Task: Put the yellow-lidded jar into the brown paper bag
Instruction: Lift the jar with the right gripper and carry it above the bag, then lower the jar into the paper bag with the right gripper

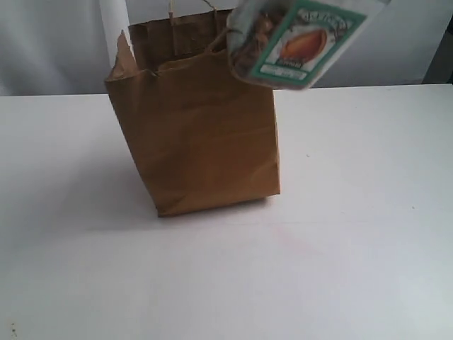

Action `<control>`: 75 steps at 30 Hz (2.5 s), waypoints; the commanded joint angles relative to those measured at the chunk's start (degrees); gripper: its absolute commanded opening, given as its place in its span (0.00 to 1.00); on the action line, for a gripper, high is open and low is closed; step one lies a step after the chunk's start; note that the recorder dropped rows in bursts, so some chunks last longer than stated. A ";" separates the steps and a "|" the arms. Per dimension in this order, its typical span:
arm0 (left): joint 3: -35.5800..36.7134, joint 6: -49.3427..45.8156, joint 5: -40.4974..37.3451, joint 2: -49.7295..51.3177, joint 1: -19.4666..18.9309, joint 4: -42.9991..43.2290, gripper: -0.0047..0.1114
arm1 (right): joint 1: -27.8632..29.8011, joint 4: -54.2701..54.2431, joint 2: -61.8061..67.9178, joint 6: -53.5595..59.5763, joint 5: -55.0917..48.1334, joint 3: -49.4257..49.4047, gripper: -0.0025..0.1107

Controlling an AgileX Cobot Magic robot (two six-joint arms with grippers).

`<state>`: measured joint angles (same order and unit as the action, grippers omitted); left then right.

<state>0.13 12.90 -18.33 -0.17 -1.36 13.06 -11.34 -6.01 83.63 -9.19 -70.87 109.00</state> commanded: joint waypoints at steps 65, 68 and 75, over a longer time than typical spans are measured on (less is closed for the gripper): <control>-0.13 0.22 0.57 0.17 0.15 -0.22 0.05 | -9.99 14.97 37.27 -7.37 16.97 12.01 0.02; -0.13 0.22 0.57 0.17 0.15 -0.22 0.05 | -9.99 15.65 38.97 -7.87 15.87 12.01 0.02; -0.13 0.22 0.57 0.17 0.15 -0.22 0.05 | -9.99 16.01 42.76 -8.02 14.33 12.01 0.02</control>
<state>0.13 12.90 -18.33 -0.17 -1.36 13.06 -21.12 9.25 125.82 -16.77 -56.81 121.04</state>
